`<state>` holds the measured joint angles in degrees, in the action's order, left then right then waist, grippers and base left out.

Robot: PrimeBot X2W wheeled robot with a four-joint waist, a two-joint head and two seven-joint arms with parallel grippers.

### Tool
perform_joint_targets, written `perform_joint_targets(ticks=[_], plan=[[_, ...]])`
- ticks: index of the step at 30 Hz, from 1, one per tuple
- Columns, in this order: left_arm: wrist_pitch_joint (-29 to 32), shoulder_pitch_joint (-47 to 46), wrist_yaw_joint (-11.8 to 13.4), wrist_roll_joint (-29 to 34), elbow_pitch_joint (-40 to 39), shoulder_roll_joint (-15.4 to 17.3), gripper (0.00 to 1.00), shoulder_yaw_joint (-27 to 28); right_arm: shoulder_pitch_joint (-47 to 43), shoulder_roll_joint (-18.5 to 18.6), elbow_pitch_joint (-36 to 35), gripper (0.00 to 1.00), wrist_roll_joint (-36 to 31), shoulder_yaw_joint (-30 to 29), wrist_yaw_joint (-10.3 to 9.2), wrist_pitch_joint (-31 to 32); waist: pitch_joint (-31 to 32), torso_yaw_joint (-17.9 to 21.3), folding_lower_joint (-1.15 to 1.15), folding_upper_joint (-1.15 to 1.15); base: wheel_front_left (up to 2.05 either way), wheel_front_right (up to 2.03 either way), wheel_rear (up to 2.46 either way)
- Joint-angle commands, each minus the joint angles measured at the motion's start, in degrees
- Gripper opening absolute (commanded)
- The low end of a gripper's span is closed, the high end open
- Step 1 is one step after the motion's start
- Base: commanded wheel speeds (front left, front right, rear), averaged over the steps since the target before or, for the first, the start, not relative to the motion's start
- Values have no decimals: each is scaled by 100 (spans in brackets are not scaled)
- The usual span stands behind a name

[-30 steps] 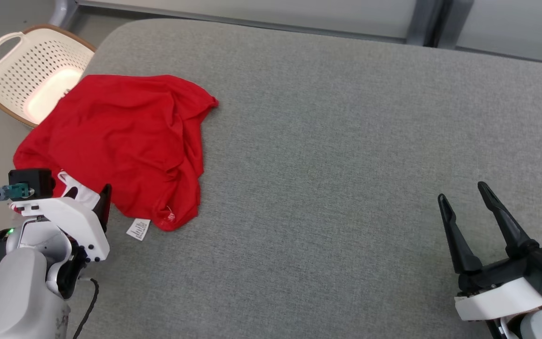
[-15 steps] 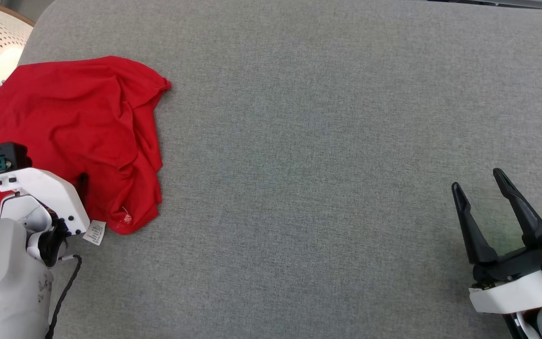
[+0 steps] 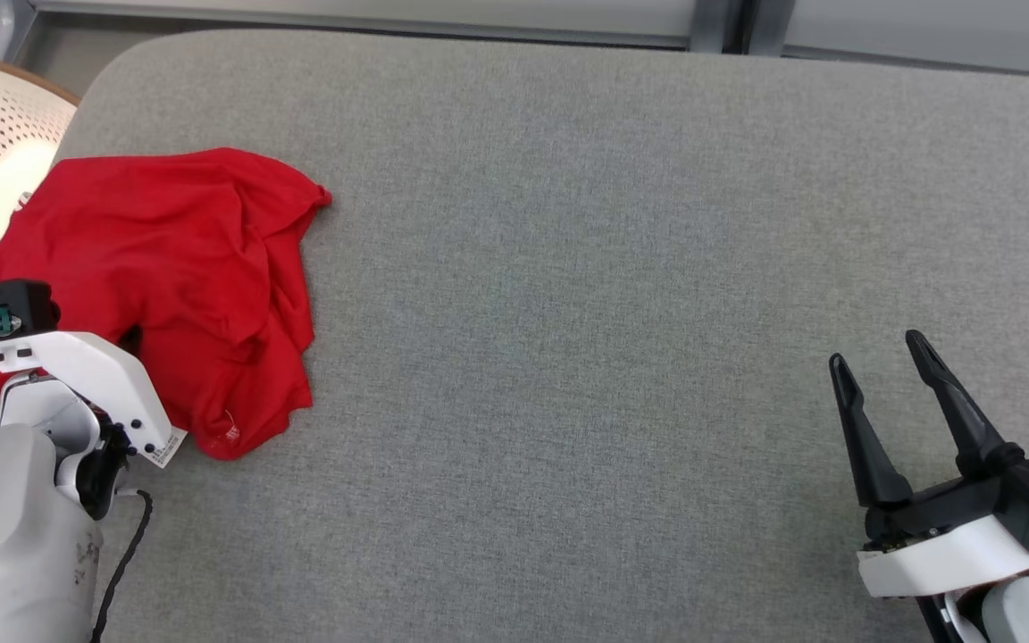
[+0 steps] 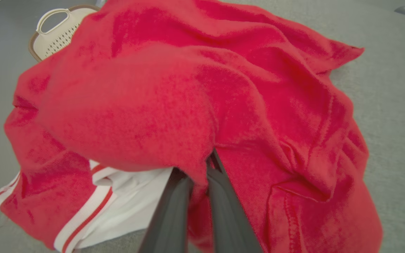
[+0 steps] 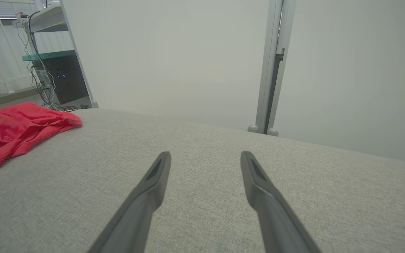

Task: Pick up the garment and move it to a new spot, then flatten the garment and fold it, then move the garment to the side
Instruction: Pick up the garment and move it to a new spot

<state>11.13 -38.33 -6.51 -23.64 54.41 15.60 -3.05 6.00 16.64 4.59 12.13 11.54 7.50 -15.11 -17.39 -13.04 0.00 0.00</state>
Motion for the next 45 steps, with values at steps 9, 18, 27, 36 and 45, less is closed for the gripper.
perform_joint_targets(ticks=[9, 18, 27, 36, 45], plan=[[-399, 549, -89, -112, -1341, 157, 0, -335, -51, -487, 270, 100, -15, -49, -2, -6, 1036, 111, 0, 0, 0, 0, 0], [387, 1515, 74, -200, -4350, 212, 0, -627, -204, -895, 405, 100, -120, -203, -2, -5, 1673, 184, 0, 0, 0, 0, 0], [1497, 2051, 233, -288, -6622, 43, 0, -1248, -162, -1032, 403, 100, -171, -435, -2, -5, 1816, 410, 0, 0, 0, 0, 0], [2706, 1888, 553, -743, -7902, -174, 0, -1527, -46, -1049, 345, 100, -194, -547, -1, -5, 1703, 816, 0, 0, 0, 0, 0], [3806, 1013, 555, -923, -7771, -91, 0, -1759, 226, -1066, 316, 100, -114, -444, -1, -6, 1280, 1573, 0, 0, 0, 0, 0]])
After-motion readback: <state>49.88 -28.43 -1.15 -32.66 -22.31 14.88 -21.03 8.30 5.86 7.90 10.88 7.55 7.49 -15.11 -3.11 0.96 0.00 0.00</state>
